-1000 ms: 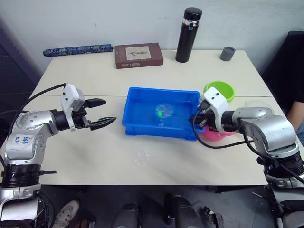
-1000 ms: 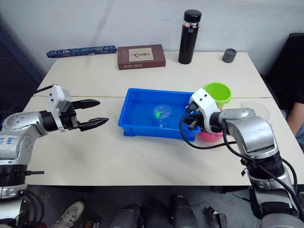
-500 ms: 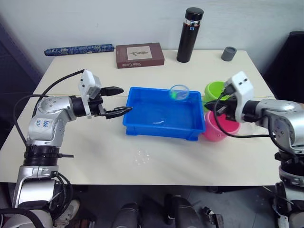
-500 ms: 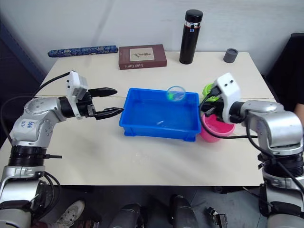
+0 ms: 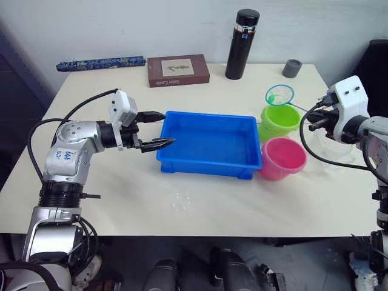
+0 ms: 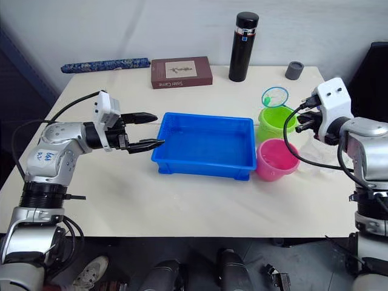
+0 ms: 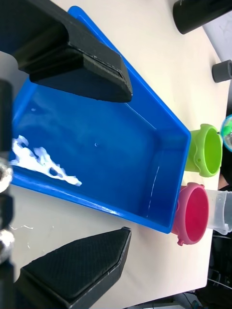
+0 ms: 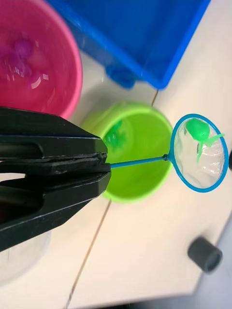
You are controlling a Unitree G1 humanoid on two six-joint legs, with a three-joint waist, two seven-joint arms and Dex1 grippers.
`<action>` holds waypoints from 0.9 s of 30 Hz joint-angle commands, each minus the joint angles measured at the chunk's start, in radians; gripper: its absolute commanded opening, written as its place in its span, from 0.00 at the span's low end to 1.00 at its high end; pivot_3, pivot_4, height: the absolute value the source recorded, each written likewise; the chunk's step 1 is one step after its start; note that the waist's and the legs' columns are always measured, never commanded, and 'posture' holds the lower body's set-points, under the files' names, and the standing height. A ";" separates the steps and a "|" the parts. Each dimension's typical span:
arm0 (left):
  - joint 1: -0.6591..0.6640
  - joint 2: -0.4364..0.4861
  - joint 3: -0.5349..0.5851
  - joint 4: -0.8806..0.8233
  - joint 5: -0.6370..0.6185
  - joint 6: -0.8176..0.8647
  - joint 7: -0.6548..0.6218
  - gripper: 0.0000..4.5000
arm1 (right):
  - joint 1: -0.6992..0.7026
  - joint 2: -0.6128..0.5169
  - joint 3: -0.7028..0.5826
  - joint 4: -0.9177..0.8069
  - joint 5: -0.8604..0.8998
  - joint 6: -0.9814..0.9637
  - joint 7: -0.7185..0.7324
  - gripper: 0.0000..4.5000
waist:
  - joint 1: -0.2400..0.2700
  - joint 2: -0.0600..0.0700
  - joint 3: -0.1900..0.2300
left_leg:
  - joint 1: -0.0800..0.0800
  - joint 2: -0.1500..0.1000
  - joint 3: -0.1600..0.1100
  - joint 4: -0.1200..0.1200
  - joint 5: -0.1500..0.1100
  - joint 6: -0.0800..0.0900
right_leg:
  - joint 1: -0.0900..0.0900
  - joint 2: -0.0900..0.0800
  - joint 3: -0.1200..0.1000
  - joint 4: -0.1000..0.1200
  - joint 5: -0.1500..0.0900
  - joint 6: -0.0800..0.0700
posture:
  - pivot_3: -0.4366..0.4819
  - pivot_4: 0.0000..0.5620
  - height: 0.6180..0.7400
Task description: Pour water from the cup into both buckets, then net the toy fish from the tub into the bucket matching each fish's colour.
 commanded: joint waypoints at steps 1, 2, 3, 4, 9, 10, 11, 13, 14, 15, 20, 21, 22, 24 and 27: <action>0.008 0.002 0.018 -0.032 -0.010 -0.005 -0.001 0.99 | 0.017 -0.037 -0.001 0.017 -0.054 -0.075 -0.023 0.00 | 0.000 0.000 0.000 | 0.000 0.000 0.000 0.000 0.000 0.000 | 0.000 0.000 0.000 0.000 0.000 0.000 | 0.48 0.27 1.00; 0.010 0.002 0.019 -0.035 -0.010 -0.004 0.000 0.99 | 0.027 -0.044 0.001 0.022 -0.063 -0.088 -0.022 0.00 | 0.001 0.000 0.000 | 0.000 0.000 0.000 0.000 0.000 0.000 | 0.000 0.000 0.000 0.000 0.000 0.000 | 0.48 0.27 1.00; 0.013 0.003 0.020 -0.037 -0.011 -0.003 0.001 0.99 | 0.035 -0.047 -0.002 0.025 -0.065 -0.095 -0.019 0.00 | 0.001 0.000 0.000 | 0.000 0.000 0.000 0.000 0.000 0.000 | 0.000 0.000 0.000 0.000 0.000 0.000 | 0.48 0.27 1.00; 0.014 0.003 0.021 -0.039 -0.011 -0.003 0.001 0.99 | 0.040 -0.047 -0.005 0.027 -0.065 -0.100 -0.018 0.00 | 0.001 0.000 0.000 | 0.000 0.000 0.000 0.000 0.000 0.000 | 0.000 0.000 0.000 0.000 0.000 0.000 | 0.48 0.27 1.00; 0.019 0.005 0.023 -0.042 -0.012 0.001 0.003 0.99 | 0.125 -0.076 -0.050 -0.052 -0.044 -0.083 0.006 0.00 | 0.001 0.000 0.000 | 0.000 0.000 0.000 0.000 0.000 0.000 | 0.000 0.000 0.000 0.000 0.000 0.000 | 0.48 0.27 1.00; 0.018 0.004 0.021 -0.042 -0.012 0.001 0.003 0.99 | 0.137 -0.080 -0.056 -0.063 -0.043 -0.082 0.007 0.00 | 0.001 0.000 0.000 | 0.000 0.000 0.000 0.000 0.000 0.000 | 0.000 0.000 0.000 0.000 0.000 0.000 | 0.48 0.27 1.00; 0.018 0.004 0.021 -0.041 -0.011 0.000 0.003 0.99 | 0.144 -0.082 -0.058 -0.071 -0.043 -0.080 0.006 0.00 | 0.001 0.000 0.000 | 0.000 0.000 0.000 0.000 0.000 0.000 | 0.000 0.000 0.000 0.000 0.000 0.000 | 0.48 0.27 1.00; 0.008 0.002 0.017 -0.031 -0.008 -0.002 0.000 0.99 | 0.173 -0.099 -0.040 -0.090 -0.074 -0.104 -0.006 0.00 | 0.001 0.000 0.000 | 0.000 0.000 0.000 0.000 0.000 0.000 | 0.000 0.000 0.000 0.000 0.000 0.000 | 0.48 0.27 1.00; 0.004 0.001 0.015 -0.026 -0.006 -0.003 -0.001 0.99 | 0.185 -0.105 -0.027 -0.098 -0.093 -0.121 -0.015 0.00 | 0.001 0.000 0.000 | 0.000 0.000 0.000 0.000 0.000 0.000 | 0.000 0.000 0.000 0.000 0.000 0.000 | 0.48 0.27 1.00; 0.001 0.000 0.013 -0.022 -0.005 -0.004 -0.002 0.99 | 0.189 -0.109 -0.013 -0.103 -0.115 -0.138 -0.030 0.00 | 0.001 0.000 0.000 | 0.000 0.000 0.000 0.000 0.000 0.000 | 0.000 0.000 0.000 0.000 0.000 0.000 | 0.48 0.27 1.00; -0.004 -0.002 0.011 -0.016 -0.003 -0.006 -0.004 0.99 | 0.217 -0.140 0.076 -0.125 -0.251 -0.279 -0.071 0.00 | 0.000 0.000 0.000 | 0.000 0.000 0.000 0.000 0.000 0.000 | 0.000 0.000 0.000 0.000 0.000 0.000 | 0.48 0.27 1.00; -0.005 -0.002 0.011 -0.015 -0.003 -0.008 -0.005 0.99 | 0.228 -0.149 0.094 -0.133 -0.280 -0.313 -0.075 0.00 | 0.000 0.000 0.000 | 0.000 0.000 0.000 0.000 0.000 0.000 | 0.000 0.000 0.000 0.000 0.000 0.000 | 0.48 0.27 1.00; -0.006 -0.004 0.011 -0.015 -0.003 -0.008 -0.006 0.99 | 0.246 -0.162 0.113 -0.145 -0.315 -0.353 -0.079 0.00 | 0.000 0.000 0.000 | 0.000 0.000 0.000 0.000 0.000 0.000 | 0.000 0.000 0.000 0.000 0.000 0.000 | 0.48 0.27 1.00; -0.008 -0.005 0.011 -0.015 -0.005 -0.009 -0.008 0.99 | 0.270 -0.185 0.138 -0.160 -0.378 -0.410 -0.091 0.00 | 0.000 0.000 0.000 | 0.000 0.000 0.000 0.000 0.000 0.000 | 0.000 0.000 0.000 0.000 0.000 0.000 | 0.48 0.27 1.00; -0.008 -0.006 0.011 -0.016 -0.006 -0.010 -0.010 0.99 | 0.296 -0.222 0.169 -0.164 -0.470 -0.486 -0.100 0.00 | 0.002 0.000 0.000 | 0.000 0.000 0.001 0.000 0.000 0.000 | 0.000 0.000 0.000 0.000 0.000 0.000 | 0.48 0.27 1.00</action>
